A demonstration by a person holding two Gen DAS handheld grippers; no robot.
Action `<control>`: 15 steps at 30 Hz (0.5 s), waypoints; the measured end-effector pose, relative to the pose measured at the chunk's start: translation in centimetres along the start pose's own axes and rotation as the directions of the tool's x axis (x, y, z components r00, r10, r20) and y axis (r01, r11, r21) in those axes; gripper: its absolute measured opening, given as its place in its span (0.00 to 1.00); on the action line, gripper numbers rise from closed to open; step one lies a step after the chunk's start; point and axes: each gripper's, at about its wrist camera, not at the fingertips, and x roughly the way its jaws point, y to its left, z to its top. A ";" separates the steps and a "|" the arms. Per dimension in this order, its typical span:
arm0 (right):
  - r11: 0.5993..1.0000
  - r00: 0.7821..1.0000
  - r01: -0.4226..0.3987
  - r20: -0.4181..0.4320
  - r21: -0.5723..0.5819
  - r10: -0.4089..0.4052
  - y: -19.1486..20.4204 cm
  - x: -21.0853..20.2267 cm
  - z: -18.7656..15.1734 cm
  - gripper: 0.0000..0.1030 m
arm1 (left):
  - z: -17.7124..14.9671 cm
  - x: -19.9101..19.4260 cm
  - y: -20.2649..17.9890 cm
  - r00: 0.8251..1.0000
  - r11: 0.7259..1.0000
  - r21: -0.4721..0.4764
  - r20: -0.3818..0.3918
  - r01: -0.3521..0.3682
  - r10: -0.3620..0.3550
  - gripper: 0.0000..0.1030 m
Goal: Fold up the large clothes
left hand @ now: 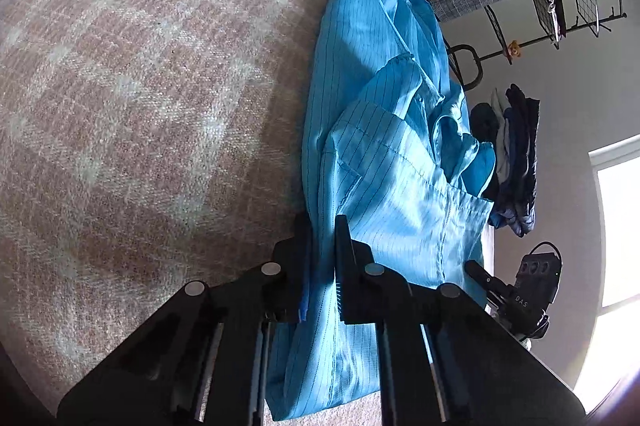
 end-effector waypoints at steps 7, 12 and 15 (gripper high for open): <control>0.992 0.990 0.112 -0.078 -0.062 -0.117 3.0 -1.4 -2.8 0.03 | -2.9 -2.0 -0.9 0.998 0.995 0.086 -0.034 -0.058 0.061 0.04; 0.982 0.976 0.140 -0.148 -0.130 -0.159 4.3 -2.3 -6.3 0.03 | -6.4 -3.4 -0.1 0.991 0.990 0.106 -0.087 -0.090 0.099 0.07; 0.974 0.970 0.151 -0.167 -0.169 -0.179 4.7 -2.8 -6.8 0.21 | -6.5 -4.5 -0.2 0.987 0.989 0.115 -0.120 -0.097 0.110 0.12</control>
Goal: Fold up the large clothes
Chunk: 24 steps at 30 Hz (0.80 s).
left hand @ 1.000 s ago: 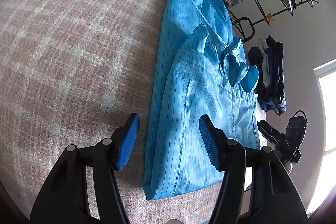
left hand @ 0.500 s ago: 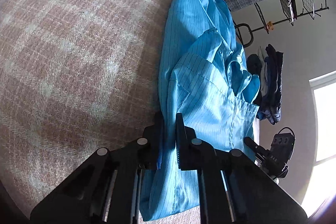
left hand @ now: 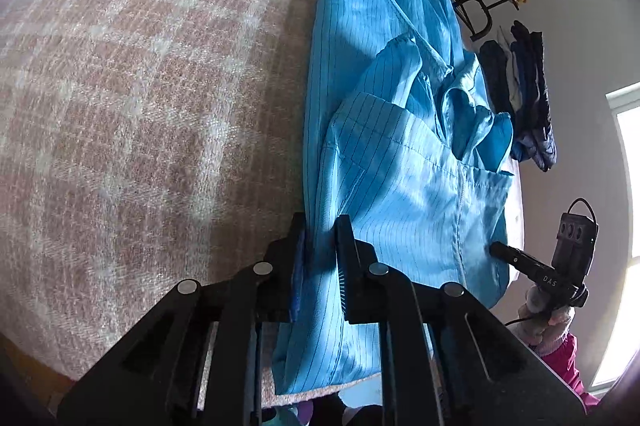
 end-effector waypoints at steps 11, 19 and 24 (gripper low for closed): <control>0.987 0.968 -0.004 0.248 -0.162 0.045 4.1 -8.1 10.6 0.28 | 11.6 -4.4 -3.6 0.973 0.978 0.207 0.227 -0.013 -0.035 0.12; 0.951 0.967 -0.152 0.159 -0.268 0.200 12.6 1.1 25.2 0.24 | 20.4 4.0 -5.6 0.967 0.979 0.202 0.240 0.034 -0.083 0.12; 0.953 0.987 -0.124 0.066 -0.277 0.148 14.5 11.0 30.1 0.23 | 22.2 7.7 -4.0 0.976 0.987 0.163 0.215 0.001 -0.037 0.12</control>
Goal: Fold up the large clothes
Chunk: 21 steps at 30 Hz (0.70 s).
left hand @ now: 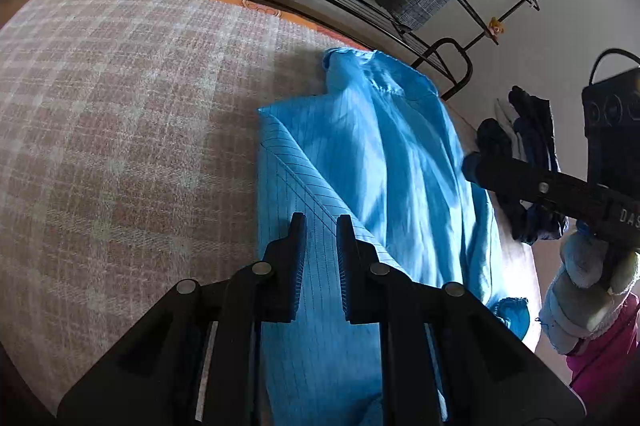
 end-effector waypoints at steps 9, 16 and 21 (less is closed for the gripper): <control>0.992 0.993 0.113 -0.044 0.059 -0.110 -5.1 10.1 3.9 0.17 | -0.9 1.5 2.4 0.998 0.999 0.014 0.060 0.031 -0.032 0.11; 0.986 0.987 0.106 0.108 0.129 -0.120 -8.1 5.3 8.2 0.33 | -0.5 1.6 4.6 0.988 0.985 -0.083 0.046 0.149 -0.146 0.11; 0.967 0.993 0.098 0.034 0.234 -0.109 -10.5 6.8 10.3 0.36 | -0.6 1.4 3.7 0.993 0.994 -0.034 0.062 0.103 -0.101 0.11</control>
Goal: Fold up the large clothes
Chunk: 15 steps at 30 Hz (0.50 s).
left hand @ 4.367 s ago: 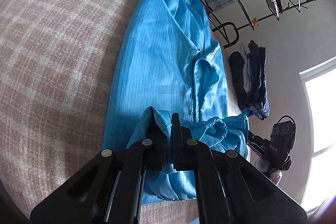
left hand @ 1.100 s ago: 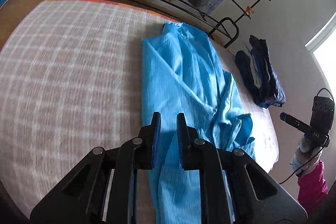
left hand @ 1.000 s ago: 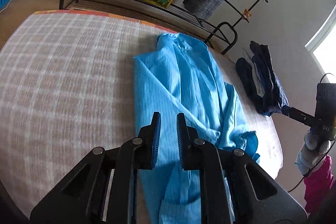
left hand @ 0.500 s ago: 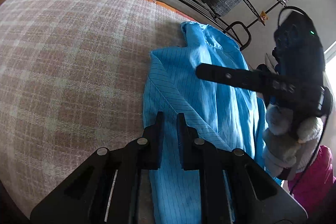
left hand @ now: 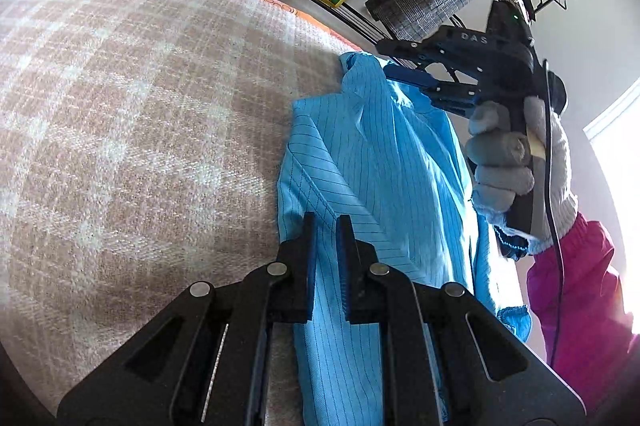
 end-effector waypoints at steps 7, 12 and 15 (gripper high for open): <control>0.998 0.996 0.061 -0.057 -0.015 -0.062 1.8 3.5 0.0 0.03 | -0.4 0.2 -0.7 0.999 0.998 0.042 0.018 -0.040 0.039 0.11; 0.990 0.988 0.140 0.066 0.033 -0.142 0.4 2.3 0.2 0.00 | -0.6 0.5 -1.0 0.998 0.996 0.065 0.028 -0.063 0.061 0.11; 0.995 0.995 0.096 0.031 0.016 -0.096 0.4 1.4 0.2 0.06 | -0.6 0.7 -1.1 0.998 0.996 0.068 0.028 -0.066 0.064 0.11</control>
